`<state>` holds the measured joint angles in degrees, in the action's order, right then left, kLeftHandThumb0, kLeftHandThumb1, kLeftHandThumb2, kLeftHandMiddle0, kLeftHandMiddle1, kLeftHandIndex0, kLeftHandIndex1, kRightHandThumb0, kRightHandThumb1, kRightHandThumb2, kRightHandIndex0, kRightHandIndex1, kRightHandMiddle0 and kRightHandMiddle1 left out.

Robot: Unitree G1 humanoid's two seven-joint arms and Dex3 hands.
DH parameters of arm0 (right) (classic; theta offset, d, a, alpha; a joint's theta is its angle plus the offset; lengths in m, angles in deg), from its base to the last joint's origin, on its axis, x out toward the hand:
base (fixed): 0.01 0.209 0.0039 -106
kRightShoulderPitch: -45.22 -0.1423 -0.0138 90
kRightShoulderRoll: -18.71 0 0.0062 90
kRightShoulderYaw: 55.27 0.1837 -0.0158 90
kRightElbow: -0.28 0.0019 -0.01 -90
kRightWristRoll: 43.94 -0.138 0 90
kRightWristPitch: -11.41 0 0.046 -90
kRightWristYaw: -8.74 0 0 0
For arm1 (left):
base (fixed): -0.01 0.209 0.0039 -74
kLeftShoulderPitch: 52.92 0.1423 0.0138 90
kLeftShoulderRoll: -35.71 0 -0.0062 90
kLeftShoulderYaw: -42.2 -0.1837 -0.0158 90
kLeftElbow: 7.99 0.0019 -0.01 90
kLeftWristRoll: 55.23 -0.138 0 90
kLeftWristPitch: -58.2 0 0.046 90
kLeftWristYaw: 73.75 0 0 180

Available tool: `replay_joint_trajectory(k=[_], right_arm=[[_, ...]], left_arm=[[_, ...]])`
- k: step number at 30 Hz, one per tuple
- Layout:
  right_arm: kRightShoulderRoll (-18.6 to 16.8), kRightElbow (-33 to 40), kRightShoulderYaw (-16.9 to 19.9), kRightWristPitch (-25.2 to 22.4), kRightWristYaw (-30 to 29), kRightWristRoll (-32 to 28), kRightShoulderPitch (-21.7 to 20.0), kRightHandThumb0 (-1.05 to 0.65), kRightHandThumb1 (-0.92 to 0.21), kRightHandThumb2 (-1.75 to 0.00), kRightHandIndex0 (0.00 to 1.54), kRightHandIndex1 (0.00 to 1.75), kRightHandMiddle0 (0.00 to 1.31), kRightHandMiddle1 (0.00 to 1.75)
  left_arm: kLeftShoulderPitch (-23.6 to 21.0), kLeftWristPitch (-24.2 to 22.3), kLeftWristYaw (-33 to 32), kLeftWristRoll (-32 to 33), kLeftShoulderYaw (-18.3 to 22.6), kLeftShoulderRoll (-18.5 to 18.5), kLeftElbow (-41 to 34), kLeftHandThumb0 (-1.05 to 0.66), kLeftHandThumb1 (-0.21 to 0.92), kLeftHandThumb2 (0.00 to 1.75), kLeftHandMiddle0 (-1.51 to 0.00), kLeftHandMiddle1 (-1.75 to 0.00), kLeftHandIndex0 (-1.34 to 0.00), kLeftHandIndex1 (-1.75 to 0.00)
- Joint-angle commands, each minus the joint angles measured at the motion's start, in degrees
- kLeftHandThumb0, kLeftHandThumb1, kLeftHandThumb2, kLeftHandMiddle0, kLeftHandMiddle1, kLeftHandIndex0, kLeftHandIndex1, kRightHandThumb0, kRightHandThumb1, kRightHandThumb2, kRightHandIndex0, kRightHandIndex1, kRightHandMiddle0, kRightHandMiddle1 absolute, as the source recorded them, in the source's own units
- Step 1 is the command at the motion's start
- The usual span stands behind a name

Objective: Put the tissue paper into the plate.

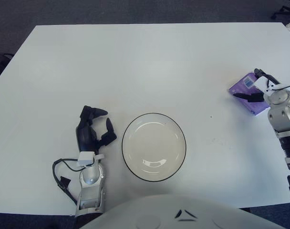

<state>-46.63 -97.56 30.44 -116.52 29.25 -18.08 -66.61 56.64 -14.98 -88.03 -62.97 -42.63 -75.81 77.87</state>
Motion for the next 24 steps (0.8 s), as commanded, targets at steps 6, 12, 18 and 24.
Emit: replay_joint_trajectory(k=[6, 12, 18, 24], right_arm=[[-8.85, -14.43, 3.83, 6.83, -1.14, -8.26, 6.28, -0.60, -0.42, -0.96, 0.09, 1.24, 0.00, 0.45], [-10.55, -20.54, 3.97, 10.66, -3.05, -7.74, 4.69, 0.11, -0.43, -1.11, 0.41, 1.69, 0.04, 1.57], [-10.66, -20.60, 3.56, 11.33, -4.20, -7.10, 5.26, 0.01, -0.37, -1.21, 0.51, 1.74, 0.44, 1.58], [-11.01, -22.28, 3.49, 12.87, -5.05, -7.42, 5.13, 0.00, -0.20, -1.41, 0.69, 1.75, 0.56, 1.59]], left_arm=[[2.99, -1.66, -0.29, -0.17, 0.45, 0.04, 2.25, -0.46, 0.38, 1.25, -1.11, -1.75, -0.56, -1.75], [3.04, -1.74, -0.37, -0.13, 0.55, -0.06, 2.12, -0.46, 0.39, 1.24, -1.11, -1.75, -0.55, -1.75], [3.15, -1.49, -0.07, -0.06, 0.50, 0.07, 2.03, -0.46, 0.38, 1.25, -1.11, -1.75, -0.56, -1.75], [3.26, -1.31, 0.12, -0.03, 0.39, 0.22, 1.97, -0.47, 0.36, 1.27, -1.10, -1.75, -0.58, -1.75]])
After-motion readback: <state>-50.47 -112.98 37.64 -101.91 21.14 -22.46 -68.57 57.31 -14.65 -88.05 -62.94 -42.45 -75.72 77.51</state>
